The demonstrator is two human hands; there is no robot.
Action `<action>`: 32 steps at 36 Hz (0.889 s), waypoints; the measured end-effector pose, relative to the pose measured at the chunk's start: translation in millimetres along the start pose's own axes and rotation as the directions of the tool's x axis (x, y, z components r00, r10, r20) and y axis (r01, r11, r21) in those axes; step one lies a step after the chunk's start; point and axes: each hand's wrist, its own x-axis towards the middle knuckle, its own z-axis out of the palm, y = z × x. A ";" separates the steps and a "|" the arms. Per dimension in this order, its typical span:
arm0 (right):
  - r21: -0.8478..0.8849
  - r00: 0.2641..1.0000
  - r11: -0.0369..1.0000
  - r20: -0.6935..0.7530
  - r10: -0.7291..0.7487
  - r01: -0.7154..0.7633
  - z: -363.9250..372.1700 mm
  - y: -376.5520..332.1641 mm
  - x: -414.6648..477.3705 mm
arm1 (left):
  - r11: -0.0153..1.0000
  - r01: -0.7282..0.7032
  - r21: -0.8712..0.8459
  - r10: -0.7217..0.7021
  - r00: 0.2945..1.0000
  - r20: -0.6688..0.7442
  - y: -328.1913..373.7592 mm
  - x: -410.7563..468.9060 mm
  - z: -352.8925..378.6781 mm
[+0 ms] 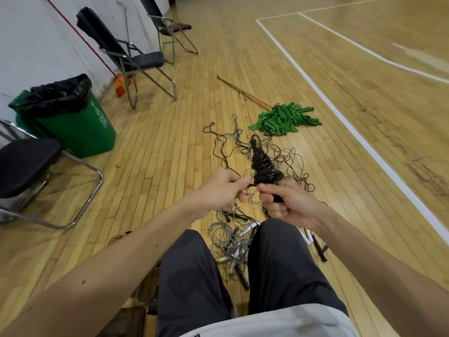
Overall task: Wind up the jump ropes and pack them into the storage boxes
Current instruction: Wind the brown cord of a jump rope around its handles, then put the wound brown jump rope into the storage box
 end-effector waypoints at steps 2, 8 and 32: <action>-0.108 0.999 0.994 -0.029 0.020 -0.023 -1.4 7.6 2.8 | 0.998 0.045 -0.048 -0.045 0.999 0.000 -0.4 -0.4 1.8; -0.536 0.986 0.844 -0.144 -0.088 -0.003 21.4 26.3 19.9 | 0.973 0.168 -0.156 -0.178 0.983 -0.052 -9.7 -2.2 -5.3; -0.961 0.886 0.232 0.234 0.400 0.149 227.6 117.7 250.7 | 0.625 0.388 -0.677 -0.728 0.603 -0.326 -299.1 -82.4 -149.9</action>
